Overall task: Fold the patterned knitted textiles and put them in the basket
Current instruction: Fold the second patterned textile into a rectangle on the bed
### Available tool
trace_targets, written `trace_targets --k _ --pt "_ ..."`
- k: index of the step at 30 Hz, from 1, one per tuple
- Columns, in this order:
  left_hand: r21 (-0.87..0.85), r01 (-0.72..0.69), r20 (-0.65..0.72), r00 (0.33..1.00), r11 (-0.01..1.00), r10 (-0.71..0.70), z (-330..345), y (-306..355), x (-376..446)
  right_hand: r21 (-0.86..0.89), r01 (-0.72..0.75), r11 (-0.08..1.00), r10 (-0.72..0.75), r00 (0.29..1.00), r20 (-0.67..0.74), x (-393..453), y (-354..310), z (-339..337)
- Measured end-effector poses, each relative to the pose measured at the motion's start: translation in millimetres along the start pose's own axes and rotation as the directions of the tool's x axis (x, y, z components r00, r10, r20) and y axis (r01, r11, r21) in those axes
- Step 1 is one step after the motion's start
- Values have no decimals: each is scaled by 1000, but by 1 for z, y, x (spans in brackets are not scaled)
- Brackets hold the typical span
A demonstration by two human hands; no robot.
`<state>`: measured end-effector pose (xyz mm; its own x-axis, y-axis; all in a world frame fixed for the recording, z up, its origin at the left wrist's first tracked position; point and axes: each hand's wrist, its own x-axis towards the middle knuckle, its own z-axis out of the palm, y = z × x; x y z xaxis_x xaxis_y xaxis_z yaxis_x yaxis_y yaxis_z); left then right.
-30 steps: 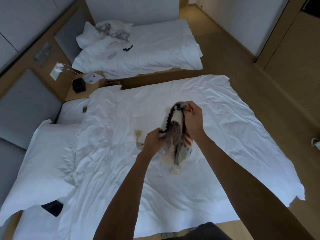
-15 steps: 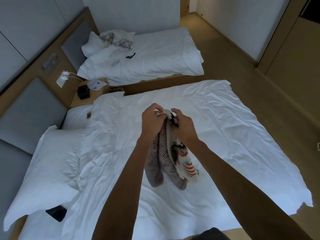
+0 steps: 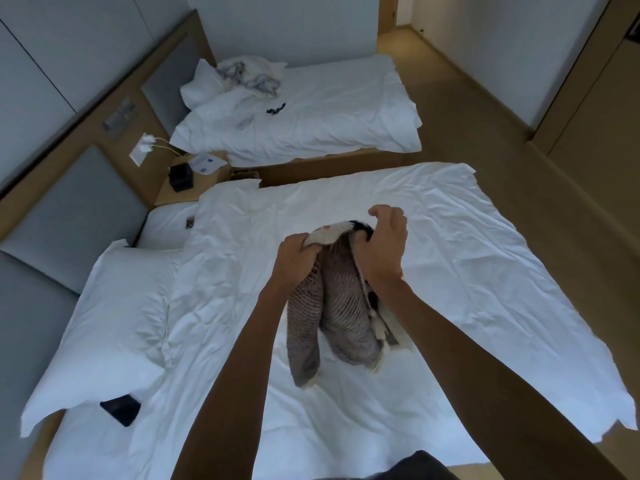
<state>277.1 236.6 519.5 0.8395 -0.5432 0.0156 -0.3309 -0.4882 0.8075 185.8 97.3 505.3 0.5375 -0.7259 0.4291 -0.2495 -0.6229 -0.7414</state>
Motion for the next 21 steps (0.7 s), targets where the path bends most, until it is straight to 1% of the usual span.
trace_targets --k 1,3,5,6,7,8,10,11,12,15,17,19,21 --pt "-58 3 5 1000 998 -3 -2 7 -1 -34 23 999 -22 1000 16 -3 2 3" --pt "-120 31 23 999 992 -28 -4 24 -2 15 82 997 -83 989 124 -11 1 6" --pt "-98 -52 54 997 994 57 -4 28 3 99 155 983 -175 956 237 -20 0 9" --pt "-85 -88 67 993 992 94 -4 28 5 121 157 980 -184 946 267 -22 0 10" --pt "-91 -95 59 993 991 100 -5 27 8 133 133 982 -166 945 281 -24 -1 11" --pt "-100 -78 39 996 992 82 -8 28 9 116 100 988 -129 951 279 -24 -1 12" --pt "-110 -79 -9 997 991 79 -14 30 9 41 88 995 -94 978 186 -22 -3 13" --pt "-113 -99 -27 995 989 97 -16 30 10 18 92 996 -94 987 130 -21 -4 13" --pt "-109 -132 -38 991 985 128 -19 32 9 25 84 996 -86 991 101 -20 -9 11" --pt "-78 -136 -42 990 988 133 -23 32 10 78 71 994 -82 984 161 -17 -22 10" --pt "-97 -120 -31 993 988 118 -24 31 9 75 98 992 -105 989 103 -19 -27 11" --pt "-134 -96 -8 995 986 96 -26 31 7 63 94 994 -97 995 39 -20 -29 12" --pt "-167 -103 18 994 981 107 -28 26 8 9 63 998 -63 995 71 -19 -32 15"
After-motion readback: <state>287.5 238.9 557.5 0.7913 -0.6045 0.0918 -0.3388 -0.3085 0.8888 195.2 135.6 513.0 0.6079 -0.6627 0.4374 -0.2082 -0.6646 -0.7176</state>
